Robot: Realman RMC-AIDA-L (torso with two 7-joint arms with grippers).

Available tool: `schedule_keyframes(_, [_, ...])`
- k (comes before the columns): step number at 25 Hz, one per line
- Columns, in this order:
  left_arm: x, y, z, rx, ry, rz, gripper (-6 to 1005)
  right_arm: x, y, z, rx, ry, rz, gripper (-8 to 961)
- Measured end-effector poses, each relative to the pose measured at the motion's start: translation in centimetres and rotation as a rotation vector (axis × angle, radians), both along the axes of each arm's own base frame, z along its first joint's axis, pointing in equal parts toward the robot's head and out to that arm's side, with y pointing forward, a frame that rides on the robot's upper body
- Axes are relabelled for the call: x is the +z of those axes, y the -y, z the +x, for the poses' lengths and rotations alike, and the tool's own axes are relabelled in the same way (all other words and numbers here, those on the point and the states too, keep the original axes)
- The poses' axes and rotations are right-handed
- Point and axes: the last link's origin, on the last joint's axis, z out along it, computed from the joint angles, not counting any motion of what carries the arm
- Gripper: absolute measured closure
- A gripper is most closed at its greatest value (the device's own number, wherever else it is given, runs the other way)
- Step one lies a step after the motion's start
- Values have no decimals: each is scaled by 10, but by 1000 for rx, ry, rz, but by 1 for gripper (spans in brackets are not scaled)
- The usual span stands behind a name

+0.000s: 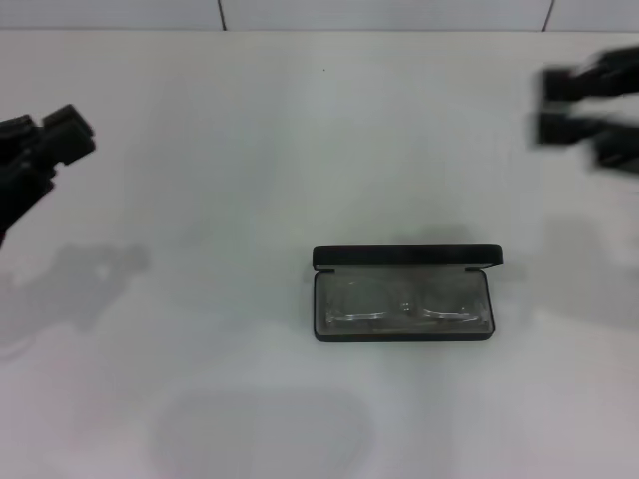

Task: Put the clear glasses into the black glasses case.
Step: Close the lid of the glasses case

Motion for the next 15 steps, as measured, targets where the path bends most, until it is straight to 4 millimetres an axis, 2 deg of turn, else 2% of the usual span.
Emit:
schedule_keyframes(3, [-7,-4,12,-56,-8,-23,874,28,1,38,-33,-175,74,634])
schedule_keyframes(5, [-18,-13,26,-108,-18,-61,874,44,6,81,-67,-288,155,634])
schedule_keyframes(6, [-23,-19,34,-132,-24,-79,874,44,6,81,-67,-288,155,634])
schedule_keyframes(10, [-61,-55,75,-193,-77,-165,874,49,24,140,-136,-402,285,634])
schedule_keyframes(13, [-91,-80,94,-155,-155,-227,874,41,39,173,-206,-499,340,635])
schedule_keyframes(15, [-110,-91,102,-127,-208,-273,873,32,47,187,-240,-537,368,635])
